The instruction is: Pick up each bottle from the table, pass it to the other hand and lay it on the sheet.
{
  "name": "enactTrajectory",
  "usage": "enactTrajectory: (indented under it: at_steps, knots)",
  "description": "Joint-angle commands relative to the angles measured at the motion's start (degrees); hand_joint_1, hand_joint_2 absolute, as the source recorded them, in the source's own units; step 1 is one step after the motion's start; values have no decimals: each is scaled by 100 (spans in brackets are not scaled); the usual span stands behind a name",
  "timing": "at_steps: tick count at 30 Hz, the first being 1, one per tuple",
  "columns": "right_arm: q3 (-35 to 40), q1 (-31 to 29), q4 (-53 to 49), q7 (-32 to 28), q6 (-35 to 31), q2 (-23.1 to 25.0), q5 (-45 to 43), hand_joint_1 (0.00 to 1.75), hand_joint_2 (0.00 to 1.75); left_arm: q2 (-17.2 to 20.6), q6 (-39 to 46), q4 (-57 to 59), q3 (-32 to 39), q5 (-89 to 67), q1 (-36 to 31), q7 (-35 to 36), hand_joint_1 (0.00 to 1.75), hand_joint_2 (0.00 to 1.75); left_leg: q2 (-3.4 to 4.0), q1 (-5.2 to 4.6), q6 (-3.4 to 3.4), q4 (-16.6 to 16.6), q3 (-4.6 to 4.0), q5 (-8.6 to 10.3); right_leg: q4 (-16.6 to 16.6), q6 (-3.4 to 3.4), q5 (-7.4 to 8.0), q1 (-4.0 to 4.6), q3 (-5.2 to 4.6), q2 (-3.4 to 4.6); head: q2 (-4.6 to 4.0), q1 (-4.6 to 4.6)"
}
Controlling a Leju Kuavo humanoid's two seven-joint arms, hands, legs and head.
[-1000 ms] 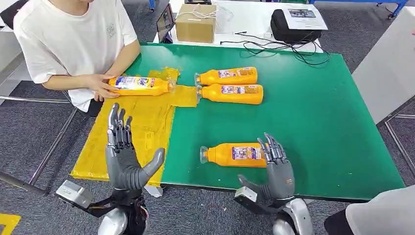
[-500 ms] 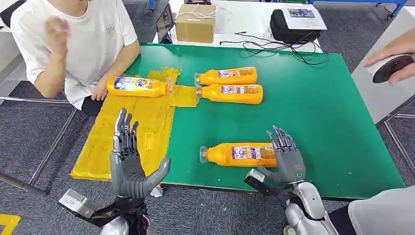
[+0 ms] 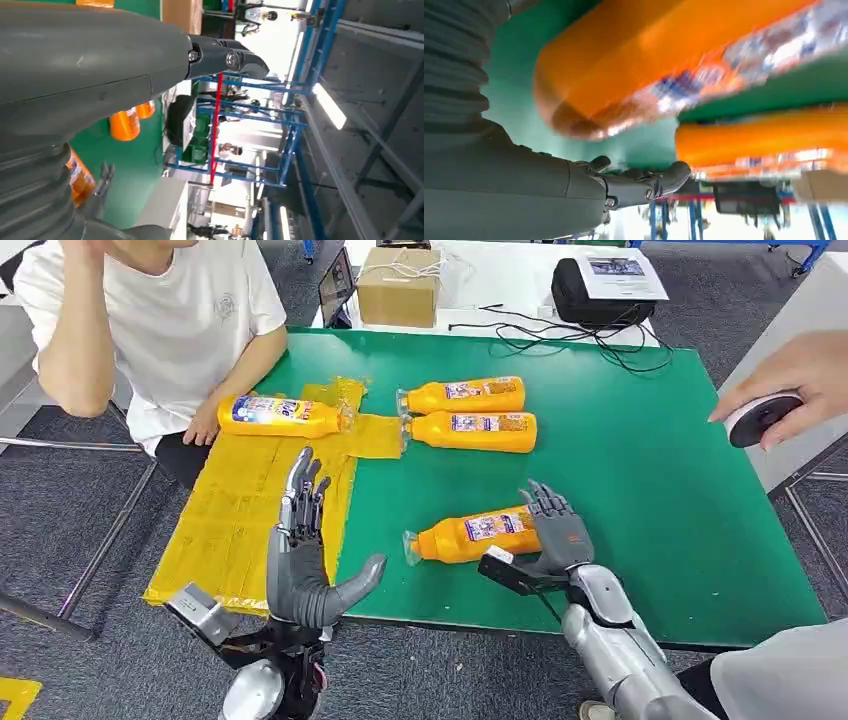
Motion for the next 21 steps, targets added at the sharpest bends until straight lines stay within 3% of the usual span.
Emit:
enactTrajectory:
  at_steps: [1,10,11,12,21]
  knots:
    - [433,-634,1409,260,726,208,-36,0,175,138,-142,639,-202,146,-327,369,0,175,2,4,-7,-3,16,-6,-3,-8,-3,2,15,16,0,0]
    - [554,-677,1491,204,1043,195,-42,0,175,136,-204,689,-262,116,-396,388,0,175,-3,4,-7,-3,21,-3,-6,-8,-2,3,20,6,0,0]
    - [599,-687,1512,203,1093,170,-15,5,175,137,-222,705,-282,109,-408,392,0,175,-7,9,-13,-4,30,-4,-8,-14,-2,7,29,10,0,-2]
    - [599,-687,1512,203,1093,170,-15,44,175,137,-222,705,-282,109,-408,392,0,175,-7,6,-9,-4,30,-3,-8,-11,-2,5,29,6,0,0]
    - [607,-709,1539,187,1197,149,-39,44,175,136,-231,700,-292,100,-411,387,0,175,-4,3,-5,-4,45,-2,-8,-6,-1,1,38,13,0,0]
